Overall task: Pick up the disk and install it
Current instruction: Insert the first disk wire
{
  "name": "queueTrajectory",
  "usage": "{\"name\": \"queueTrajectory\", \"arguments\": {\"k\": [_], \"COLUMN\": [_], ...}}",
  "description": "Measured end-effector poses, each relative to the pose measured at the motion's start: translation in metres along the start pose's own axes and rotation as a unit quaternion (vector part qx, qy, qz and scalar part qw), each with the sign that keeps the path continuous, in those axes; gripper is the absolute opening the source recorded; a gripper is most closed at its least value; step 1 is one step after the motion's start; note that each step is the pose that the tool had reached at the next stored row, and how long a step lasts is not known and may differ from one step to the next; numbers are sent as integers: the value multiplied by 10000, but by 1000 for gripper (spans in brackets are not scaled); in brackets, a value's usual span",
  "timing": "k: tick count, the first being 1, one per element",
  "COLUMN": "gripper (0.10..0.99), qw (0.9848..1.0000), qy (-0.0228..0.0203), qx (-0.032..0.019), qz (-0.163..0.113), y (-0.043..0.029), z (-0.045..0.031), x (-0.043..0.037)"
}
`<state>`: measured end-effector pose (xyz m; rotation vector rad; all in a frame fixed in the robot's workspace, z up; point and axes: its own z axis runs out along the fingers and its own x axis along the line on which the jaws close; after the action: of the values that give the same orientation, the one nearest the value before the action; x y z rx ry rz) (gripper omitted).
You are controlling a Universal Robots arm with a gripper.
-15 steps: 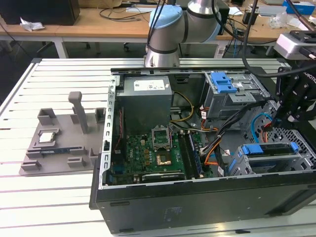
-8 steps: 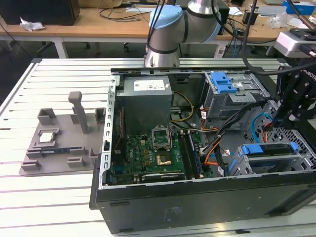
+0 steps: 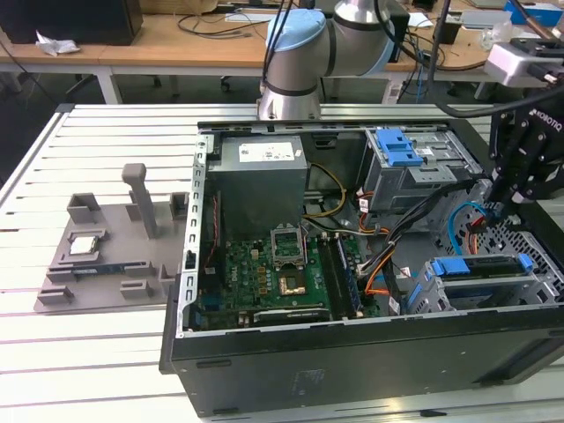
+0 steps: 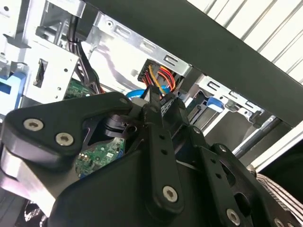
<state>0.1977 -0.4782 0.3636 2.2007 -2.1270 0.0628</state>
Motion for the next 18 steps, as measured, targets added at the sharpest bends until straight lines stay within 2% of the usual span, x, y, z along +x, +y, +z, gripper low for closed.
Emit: {"name": "queueTrajectory", "arguments": {"k": [1, 2, 6, 8, 13, 14, 15, 16, 18], "gripper": [302, 302, 302, 302, 290, 224, 224, 165, 165], "qw": [10000, 10000, 10000, 9999, 9999, 9999, 9999, 9999, 9999], "qy": [53, 71, 87, 113, 112, 112, 112, 111, 111], "qx": [-2, -3, -5, -5, -6, -6, -6, -6, -6], "qz": [2, 2, 2, 2, 3, 3, 3, 3, 3], "y": [0, 0, -2, -1, 0, 0, 0, 0, 0], "z": [12, 27, 67, 71, 71, 71, 72, 72, 71], "x": [-1, -2, -11, -8, -8, -8, -8, -8, -8]}}
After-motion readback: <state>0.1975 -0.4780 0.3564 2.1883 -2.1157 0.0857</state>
